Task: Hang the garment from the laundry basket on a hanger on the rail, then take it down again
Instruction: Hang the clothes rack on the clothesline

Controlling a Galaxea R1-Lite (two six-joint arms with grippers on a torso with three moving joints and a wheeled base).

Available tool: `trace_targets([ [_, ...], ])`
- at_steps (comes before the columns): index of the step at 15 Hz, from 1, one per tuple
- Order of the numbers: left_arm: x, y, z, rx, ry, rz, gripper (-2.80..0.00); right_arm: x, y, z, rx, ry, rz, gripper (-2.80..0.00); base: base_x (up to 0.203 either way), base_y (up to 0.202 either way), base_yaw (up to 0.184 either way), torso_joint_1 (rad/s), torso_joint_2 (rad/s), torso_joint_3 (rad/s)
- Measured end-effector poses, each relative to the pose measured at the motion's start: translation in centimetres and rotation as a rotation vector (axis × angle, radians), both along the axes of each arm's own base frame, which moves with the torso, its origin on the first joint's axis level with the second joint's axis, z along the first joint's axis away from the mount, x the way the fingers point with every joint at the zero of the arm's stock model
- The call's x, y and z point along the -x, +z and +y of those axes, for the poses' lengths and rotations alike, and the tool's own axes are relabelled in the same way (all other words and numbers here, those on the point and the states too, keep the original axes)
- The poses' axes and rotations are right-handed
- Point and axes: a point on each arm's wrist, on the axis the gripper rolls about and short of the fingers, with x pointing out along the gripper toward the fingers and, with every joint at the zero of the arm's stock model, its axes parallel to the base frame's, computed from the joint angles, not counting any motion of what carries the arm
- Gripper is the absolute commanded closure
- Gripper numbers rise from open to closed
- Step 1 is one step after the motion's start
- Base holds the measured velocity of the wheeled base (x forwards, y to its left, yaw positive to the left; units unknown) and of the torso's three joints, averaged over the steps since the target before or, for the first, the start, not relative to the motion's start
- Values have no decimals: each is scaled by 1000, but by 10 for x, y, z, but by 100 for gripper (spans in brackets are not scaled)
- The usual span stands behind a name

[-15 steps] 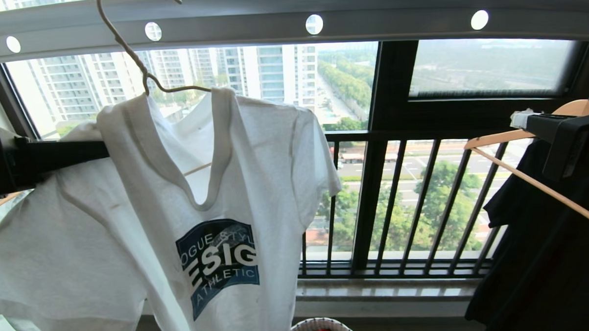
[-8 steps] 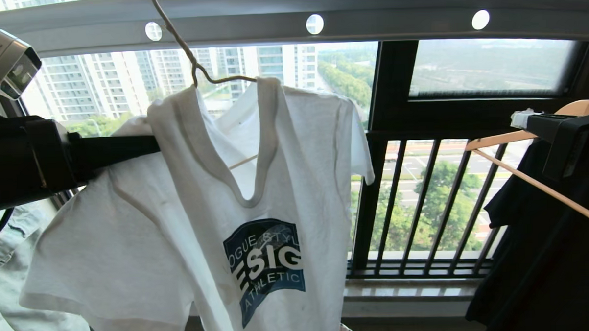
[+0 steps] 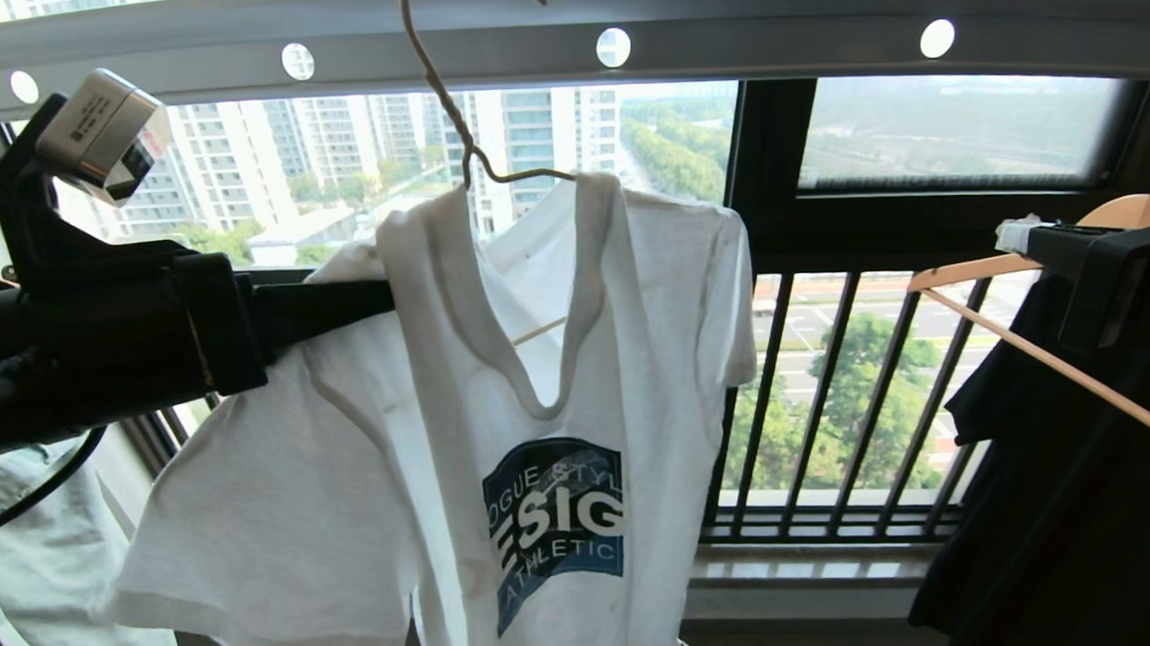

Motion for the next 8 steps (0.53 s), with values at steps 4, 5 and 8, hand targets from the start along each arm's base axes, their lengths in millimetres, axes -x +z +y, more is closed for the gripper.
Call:
trace_targets([
  [4,-9,-7,-16,-5,33,-4,0,-1,-1,0,1,1,3,0,0,0,0,0,0,0],
  [5,-12,-8,-18,-8,34,1,0,-1,-1,0,1,1,3,0,0,0,0,0,0,0],
  [8,-22,-8,-24,-23,30,-2,0,-1,-1,0,1,1,4,0,0,0,0,0,0,0],
])
